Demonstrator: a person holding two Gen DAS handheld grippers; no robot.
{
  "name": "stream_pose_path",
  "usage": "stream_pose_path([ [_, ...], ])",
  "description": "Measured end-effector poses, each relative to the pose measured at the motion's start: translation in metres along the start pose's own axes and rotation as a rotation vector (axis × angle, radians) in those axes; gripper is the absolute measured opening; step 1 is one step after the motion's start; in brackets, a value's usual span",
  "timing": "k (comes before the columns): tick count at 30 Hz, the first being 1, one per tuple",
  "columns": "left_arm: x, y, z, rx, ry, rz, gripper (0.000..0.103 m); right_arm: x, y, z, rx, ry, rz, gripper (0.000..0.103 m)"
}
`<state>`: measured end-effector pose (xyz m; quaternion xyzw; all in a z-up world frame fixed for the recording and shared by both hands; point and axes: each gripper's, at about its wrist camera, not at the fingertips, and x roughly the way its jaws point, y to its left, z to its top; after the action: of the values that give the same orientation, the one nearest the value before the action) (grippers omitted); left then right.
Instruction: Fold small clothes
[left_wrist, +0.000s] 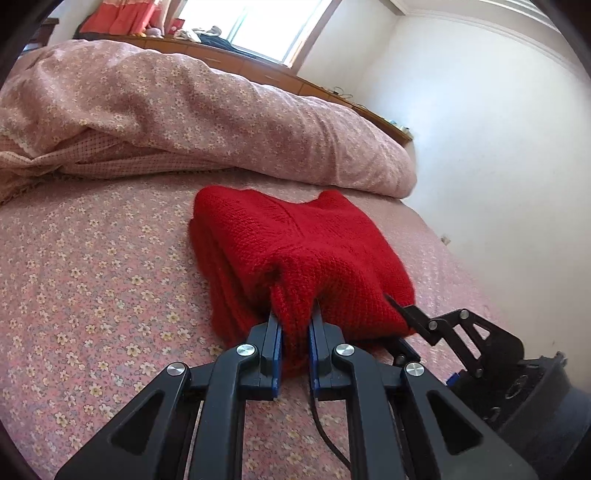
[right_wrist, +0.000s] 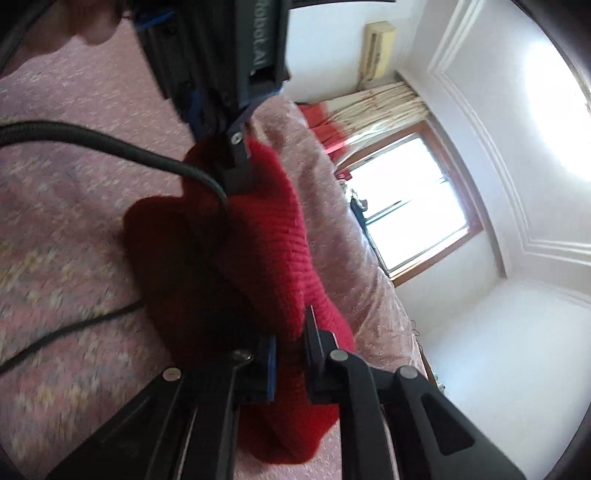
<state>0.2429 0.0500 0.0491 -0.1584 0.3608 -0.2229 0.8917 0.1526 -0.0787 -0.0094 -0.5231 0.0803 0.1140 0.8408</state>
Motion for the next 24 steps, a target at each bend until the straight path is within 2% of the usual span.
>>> stream_pose_path([
  [2, -0.005, -0.002, 0.000, 0.013, -0.001, -0.011, 0.005, -0.001, 0.002, -0.005, -0.042, 0.004, 0.032, 0.010],
  [9, -0.024, -0.014, 0.001, 0.075, 0.008, 0.058, 0.007, 0.010, 0.015, -0.004, -0.067, 0.008, 0.119, 0.010],
  [14, -0.057, -0.021, 0.016, 0.074, -0.071, 0.111, 0.007, 0.012, 0.018, -0.011, -0.049, 0.017, 0.121, 0.013],
  [16, -0.060, -0.028, 0.023, 0.043, -0.099, 0.116, 0.007, 0.013, 0.014, -0.011, -0.033, 0.018, 0.132, 0.023],
  [18, -0.049, -0.043, 0.028, 0.053, -0.102, 0.112, 0.007, 0.008, 0.005, -0.011, 0.009, -0.003, 0.158, 0.040],
  [21, -0.015, -0.063, 0.027, 0.097, -0.061, 0.117, 0.007, 0.000, -0.007, -0.006, 0.070, -0.038, 0.217, 0.037],
  [22, 0.004, -0.067, 0.022, 0.115, -0.020, 0.153, 0.007, -0.004, -0.010, -0.006, 0.082, -0.036, 0.231, 0.033],
  [24, 0.027, -0.067, 0.012, 0.140, 0.034, 0.200, 0.007, -0.005, -0.015, -0.004, 0.113, -0.029, 0.252, 0.017],
])
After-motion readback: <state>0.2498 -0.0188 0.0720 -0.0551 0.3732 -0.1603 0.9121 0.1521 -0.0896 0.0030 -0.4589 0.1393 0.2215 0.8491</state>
